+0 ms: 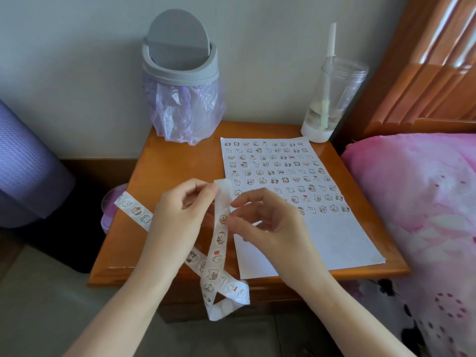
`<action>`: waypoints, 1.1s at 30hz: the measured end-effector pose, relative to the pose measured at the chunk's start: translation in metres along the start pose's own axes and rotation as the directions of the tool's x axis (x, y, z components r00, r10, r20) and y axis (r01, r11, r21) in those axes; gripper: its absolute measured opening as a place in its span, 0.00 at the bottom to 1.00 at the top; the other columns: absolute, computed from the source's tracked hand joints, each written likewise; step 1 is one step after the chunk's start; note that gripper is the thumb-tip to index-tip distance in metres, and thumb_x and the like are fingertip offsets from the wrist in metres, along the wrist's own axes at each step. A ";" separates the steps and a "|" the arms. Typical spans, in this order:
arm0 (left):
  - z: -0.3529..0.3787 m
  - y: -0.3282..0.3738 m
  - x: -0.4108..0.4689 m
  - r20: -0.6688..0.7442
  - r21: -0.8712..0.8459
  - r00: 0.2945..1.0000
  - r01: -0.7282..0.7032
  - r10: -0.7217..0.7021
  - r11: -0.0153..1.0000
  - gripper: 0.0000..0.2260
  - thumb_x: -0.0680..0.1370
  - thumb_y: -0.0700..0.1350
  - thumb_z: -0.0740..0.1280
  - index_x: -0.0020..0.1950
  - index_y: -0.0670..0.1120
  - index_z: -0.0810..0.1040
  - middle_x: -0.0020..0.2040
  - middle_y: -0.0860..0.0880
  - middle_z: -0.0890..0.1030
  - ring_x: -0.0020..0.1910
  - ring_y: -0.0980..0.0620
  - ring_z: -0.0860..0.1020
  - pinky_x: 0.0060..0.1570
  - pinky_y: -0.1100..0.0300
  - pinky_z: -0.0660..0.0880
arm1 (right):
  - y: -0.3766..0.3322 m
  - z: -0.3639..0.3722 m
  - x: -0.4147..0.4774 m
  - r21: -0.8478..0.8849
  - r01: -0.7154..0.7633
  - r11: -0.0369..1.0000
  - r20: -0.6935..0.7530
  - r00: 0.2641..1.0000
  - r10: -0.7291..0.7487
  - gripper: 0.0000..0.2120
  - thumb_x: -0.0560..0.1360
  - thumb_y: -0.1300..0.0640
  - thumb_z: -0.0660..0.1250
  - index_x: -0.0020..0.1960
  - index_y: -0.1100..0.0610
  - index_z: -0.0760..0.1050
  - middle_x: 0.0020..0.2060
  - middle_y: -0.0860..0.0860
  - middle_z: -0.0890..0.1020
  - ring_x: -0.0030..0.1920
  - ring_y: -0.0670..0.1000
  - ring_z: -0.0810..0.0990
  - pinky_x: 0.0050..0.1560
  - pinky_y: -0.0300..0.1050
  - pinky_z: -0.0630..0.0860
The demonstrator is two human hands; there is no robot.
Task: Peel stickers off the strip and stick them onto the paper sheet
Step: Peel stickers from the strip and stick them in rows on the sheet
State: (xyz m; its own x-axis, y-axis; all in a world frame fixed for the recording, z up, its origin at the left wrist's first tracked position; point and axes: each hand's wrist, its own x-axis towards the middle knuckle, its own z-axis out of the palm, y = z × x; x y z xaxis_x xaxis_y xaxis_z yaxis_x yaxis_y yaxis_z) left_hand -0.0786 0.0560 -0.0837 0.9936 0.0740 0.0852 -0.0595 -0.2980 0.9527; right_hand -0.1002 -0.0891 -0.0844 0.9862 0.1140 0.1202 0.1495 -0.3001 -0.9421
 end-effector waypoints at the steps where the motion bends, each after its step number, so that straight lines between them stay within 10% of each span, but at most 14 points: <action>1: 0.001 0.000 0.000 0.004 -0.007 1.000 0.003 -0.003 1.000 0.07 0.77 0.50 0.63 0.42 0.53 0.79 0.39 0.61 0.80 0.41 0.68 0.77 0.37 0.77 0.72 | 0.000 0.001 0.000 0.023 0.005 1.000 -0.002 1.000 -0.005 0.07 0.71 0.58 0.72 0.47 0.51 0.77 0.40 0.45 0.84 0.40 0.46 0.83 0.41 0.40 0.81; 8: 0.000 0.003 -0.003 0.165 -0.171 0.970 0.208 -0.180 0.963 0.15 0.76 0.60 0.58 0.39 0.58 0.83 0.40 0.55 0.85 0.45 0.54 0.83 0.53 0.54 0.77 | -0.001 -0.001 -0.001 0.049 0.039 0.998 -0.082 0.996 -0.035 0.07 0.73 0.63 0.69 0.45 0.52 0.79 0.40 0.45 0.84 0.37 0.43 0.82 0.38 0.35 0.78; 17: -0.003 0.005 -0.006 0.196 -0.109 0.978 0.098 -0.075 0.989 0.09 0.76 0.49 0.65 0.40 0.48 0.83 0.37 0.51 0.84 0.39 0.58 0.82 0.36 0.73 0.76 | 0.001 0.002 -0.002 -0.084 0.073 0.994 -0.122 0.989 -0.083 0.09 0.73 0.60 0.69 0.45 0.45 0.78 0.38 0.40 0.82 0.39 0.42 0.82 0.42 0.35 0.79; 33: 0.001 0.003 -0.007 0.157 -0.089 0.987 0.049 -0.034 0.995 0.08 0.76 0.47 0.66 0.41 0.48 0.83 0.36 0.52 0.84 0.38 0.58 0.83 0.35 0.70 0.78 | 0.000 0.001 0.002 -0.107 0.053 0.993 -0.174 0.982 -0.072 0.11 0.71 0.59 0.71 0.39 0.43 0.75 0.38 0.40 0.80 0.41 0.40 0.77 0.40 0.30 0.74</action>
State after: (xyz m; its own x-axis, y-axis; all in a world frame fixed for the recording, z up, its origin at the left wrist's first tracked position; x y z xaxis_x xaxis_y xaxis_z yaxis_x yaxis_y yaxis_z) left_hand -0.0855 0.0536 -0.0818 0.9978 -0.0660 0.0055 -0.0191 -0.2078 0.9780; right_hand -0.0985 -0.0876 -0.0841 0.9702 -0.0318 0.2401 0.2087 -0.3931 -0.8955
